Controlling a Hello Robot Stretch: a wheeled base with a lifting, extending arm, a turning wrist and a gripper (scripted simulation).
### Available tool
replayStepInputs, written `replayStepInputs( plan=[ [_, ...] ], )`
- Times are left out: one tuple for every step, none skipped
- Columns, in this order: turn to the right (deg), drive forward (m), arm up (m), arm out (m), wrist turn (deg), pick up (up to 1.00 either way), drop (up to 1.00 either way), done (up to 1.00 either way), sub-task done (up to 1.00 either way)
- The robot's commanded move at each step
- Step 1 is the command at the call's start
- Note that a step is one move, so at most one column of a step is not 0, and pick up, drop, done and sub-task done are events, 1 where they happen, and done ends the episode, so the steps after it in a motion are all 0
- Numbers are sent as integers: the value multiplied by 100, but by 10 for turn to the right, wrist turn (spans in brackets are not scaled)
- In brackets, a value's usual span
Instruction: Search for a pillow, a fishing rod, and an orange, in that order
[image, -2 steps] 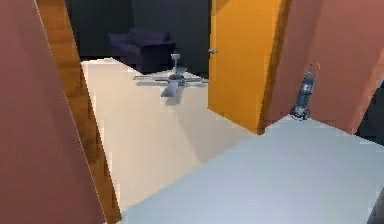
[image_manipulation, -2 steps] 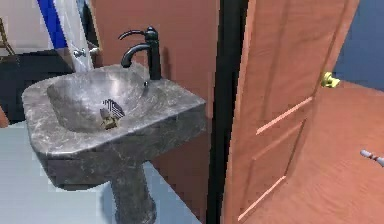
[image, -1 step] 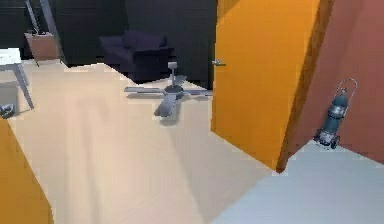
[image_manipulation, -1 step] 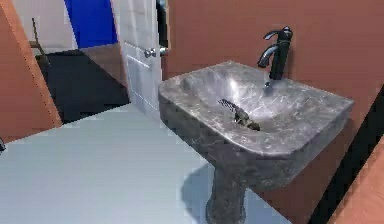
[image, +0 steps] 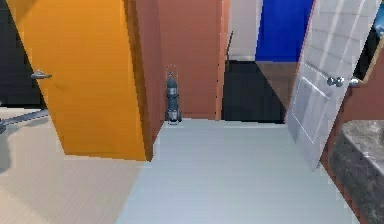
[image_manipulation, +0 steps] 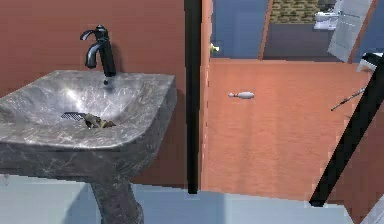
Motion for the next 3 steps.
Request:
replayStepInputs(
  plan=[
    [60, 0, 0, 0, 0, 0, 0, 0, 0],
    [0, 100, 0, 0, 0, 0, 0, 0, 0],
    [90, 0, 0, 0, 0, 0, 0, 0, 0]
  ],
)
